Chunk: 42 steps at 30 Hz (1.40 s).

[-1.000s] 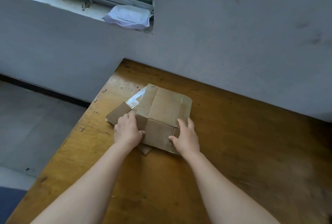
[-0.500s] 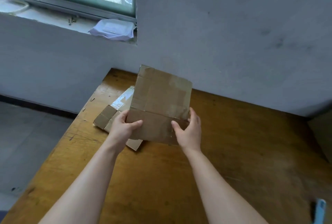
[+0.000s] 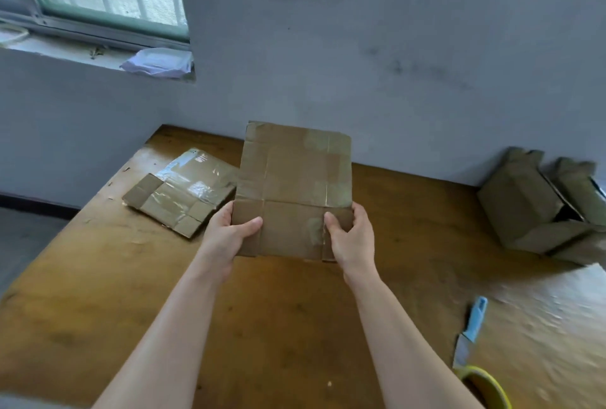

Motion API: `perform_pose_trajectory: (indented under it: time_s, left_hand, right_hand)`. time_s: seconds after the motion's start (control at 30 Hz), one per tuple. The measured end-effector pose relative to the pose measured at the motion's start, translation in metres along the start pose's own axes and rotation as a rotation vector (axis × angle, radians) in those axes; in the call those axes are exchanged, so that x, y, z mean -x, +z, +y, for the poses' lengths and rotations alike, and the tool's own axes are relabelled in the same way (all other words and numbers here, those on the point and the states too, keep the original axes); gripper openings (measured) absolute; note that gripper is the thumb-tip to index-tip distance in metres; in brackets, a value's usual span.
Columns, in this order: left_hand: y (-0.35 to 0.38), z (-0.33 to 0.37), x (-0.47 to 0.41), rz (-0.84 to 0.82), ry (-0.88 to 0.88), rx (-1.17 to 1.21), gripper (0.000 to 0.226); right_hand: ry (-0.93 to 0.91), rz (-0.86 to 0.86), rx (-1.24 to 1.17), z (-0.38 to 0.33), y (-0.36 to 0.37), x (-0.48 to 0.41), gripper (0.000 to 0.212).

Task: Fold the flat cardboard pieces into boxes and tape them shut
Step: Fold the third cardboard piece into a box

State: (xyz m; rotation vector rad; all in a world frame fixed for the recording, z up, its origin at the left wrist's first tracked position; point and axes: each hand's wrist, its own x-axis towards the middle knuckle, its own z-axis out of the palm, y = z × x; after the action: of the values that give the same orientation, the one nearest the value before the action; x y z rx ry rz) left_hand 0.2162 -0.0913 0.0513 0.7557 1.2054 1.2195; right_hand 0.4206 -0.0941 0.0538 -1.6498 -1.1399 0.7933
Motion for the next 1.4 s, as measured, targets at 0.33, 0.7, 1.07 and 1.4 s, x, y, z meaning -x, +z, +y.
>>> perform_pose_trajectory:
  time_s: [0.33, 0.7, 1.07, 1.4]
  left_hand:
    - [0.077, -0.055, 0.093, 0.008, 0.007, -0.069, 0.030]
    - [0.120, -0.090, 0.189, -0.105, -0.001, -0.339, 0.050]
    - [0.197, -0.130, 0.264, -0.176, 0.012, -0.480, 0.048]
    - [0.321, -0.197, 0.319, -0.141, -0.038, -0.556, 0.066]
  right_hand:
    - [0.007, 0.029, 0.015, 0.032, -0.121, 0.060, 0.037]
    - [0.120, 0.160, 0.036, 0.067, -0.205, 0.150, 0.039]
    - [0.164, 0.211, -0.015, 0.115, -0.308, 0.199, 0.040]
    - [0.174, 0.207, 0.069, 0.163, -0.443, 0.198, 0.045]
